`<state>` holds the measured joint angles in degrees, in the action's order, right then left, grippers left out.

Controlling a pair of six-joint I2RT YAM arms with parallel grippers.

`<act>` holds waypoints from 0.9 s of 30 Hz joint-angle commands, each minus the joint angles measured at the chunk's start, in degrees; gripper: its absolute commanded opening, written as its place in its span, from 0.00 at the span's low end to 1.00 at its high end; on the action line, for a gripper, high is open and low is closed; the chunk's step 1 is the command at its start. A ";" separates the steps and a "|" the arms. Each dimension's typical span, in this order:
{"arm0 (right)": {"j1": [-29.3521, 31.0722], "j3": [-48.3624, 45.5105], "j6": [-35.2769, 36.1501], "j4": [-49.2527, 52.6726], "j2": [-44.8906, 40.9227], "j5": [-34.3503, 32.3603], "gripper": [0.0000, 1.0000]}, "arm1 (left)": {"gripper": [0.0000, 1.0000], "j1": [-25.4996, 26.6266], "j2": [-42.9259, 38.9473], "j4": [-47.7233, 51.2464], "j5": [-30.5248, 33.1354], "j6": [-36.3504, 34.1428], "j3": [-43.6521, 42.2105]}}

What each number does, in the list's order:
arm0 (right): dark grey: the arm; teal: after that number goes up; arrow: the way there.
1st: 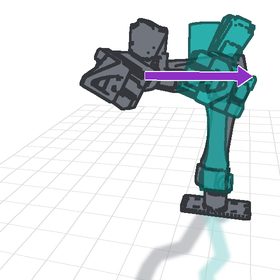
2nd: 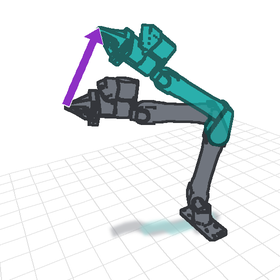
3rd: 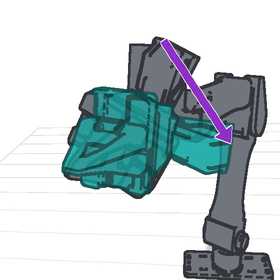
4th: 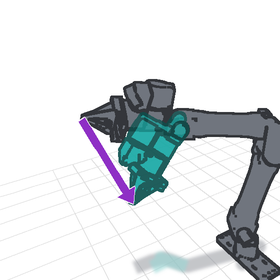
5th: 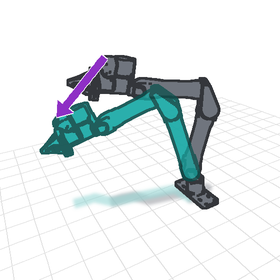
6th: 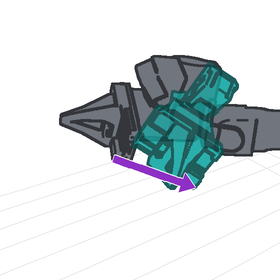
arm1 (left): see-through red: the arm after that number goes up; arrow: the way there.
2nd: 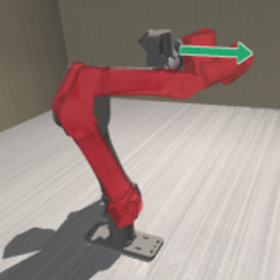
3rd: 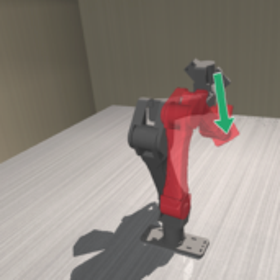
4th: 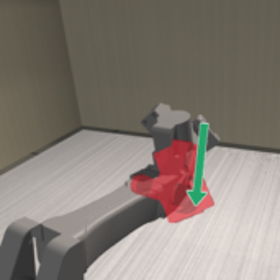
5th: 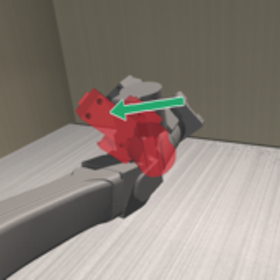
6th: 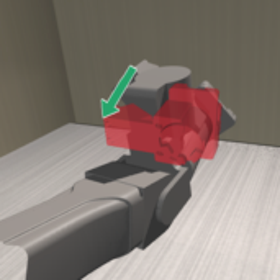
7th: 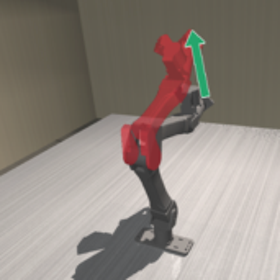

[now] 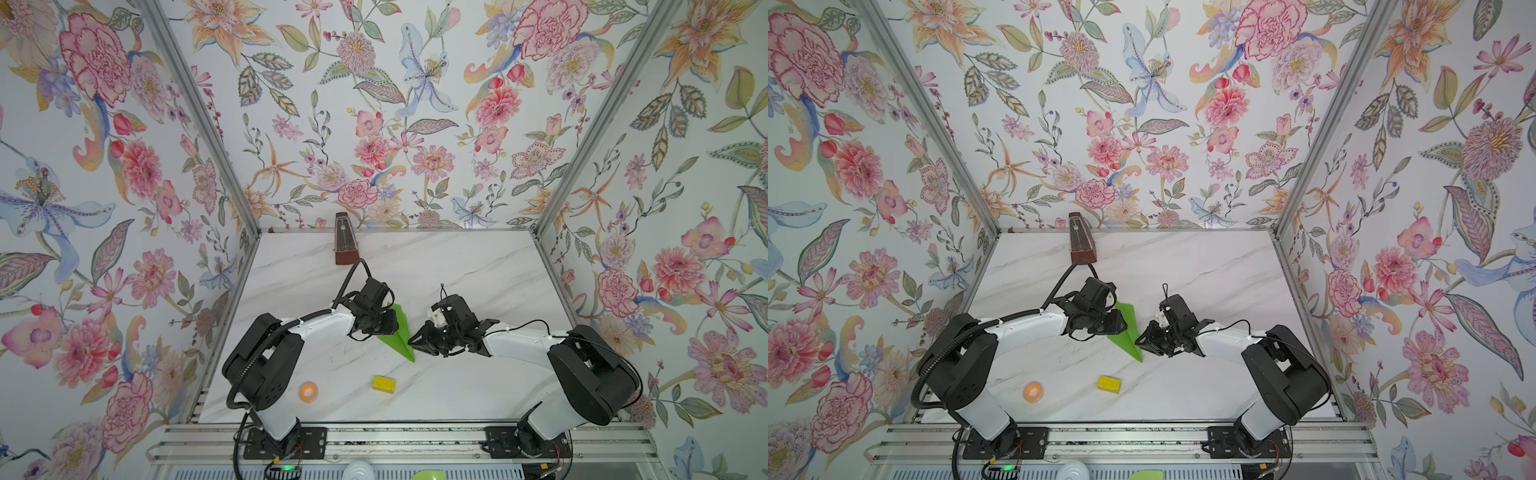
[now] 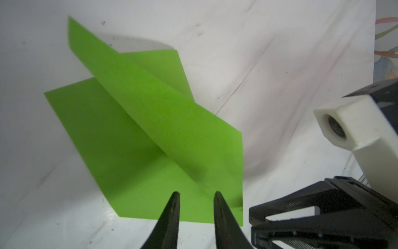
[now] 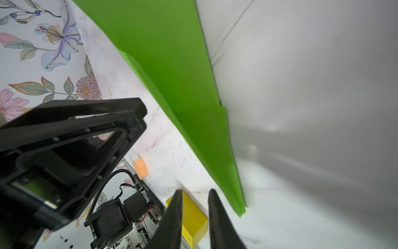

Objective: Fold a paper plane with a square sheet of paper (fold left side to right side)
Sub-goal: 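Open the right gripper and draw it back from the sheet while the left holds it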

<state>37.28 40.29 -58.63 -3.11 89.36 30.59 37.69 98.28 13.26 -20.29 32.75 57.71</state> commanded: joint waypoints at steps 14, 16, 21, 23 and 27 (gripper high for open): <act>-7.56 -1.36 7.68 1.39 -0.58 1.95 0.30 | 0.24 0.10 7.91 -1.11 2.43 -0.41 0.99; -8.74 -1.14 8.05 -0.31 1.65 3.30 0.30 | 0.24 0.12 8.28 -1.11 2.28 -0.50 1.21; -9.94 -0.57 7.34 -7.08 8.13 8.11 0.30 | 0.24 0.01 9.20 -0.90 2.01 -0.80 1.79; -9.86 -0.39 6.52 -9.46 10.27 9.38 0.31 | 0.24 0.10 9.38 -0.80 1.86 -0.85 1.83; -9.27 -0.81 4.20 -14.70 13.25 11.60 0.31 | 0.24 -0.05 9.57 -0.73 1.66 -0.93 2.05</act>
<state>27.42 39.77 -52.93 -13.19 100.29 39.92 37.69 105.54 10.59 -19.16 32.64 59.51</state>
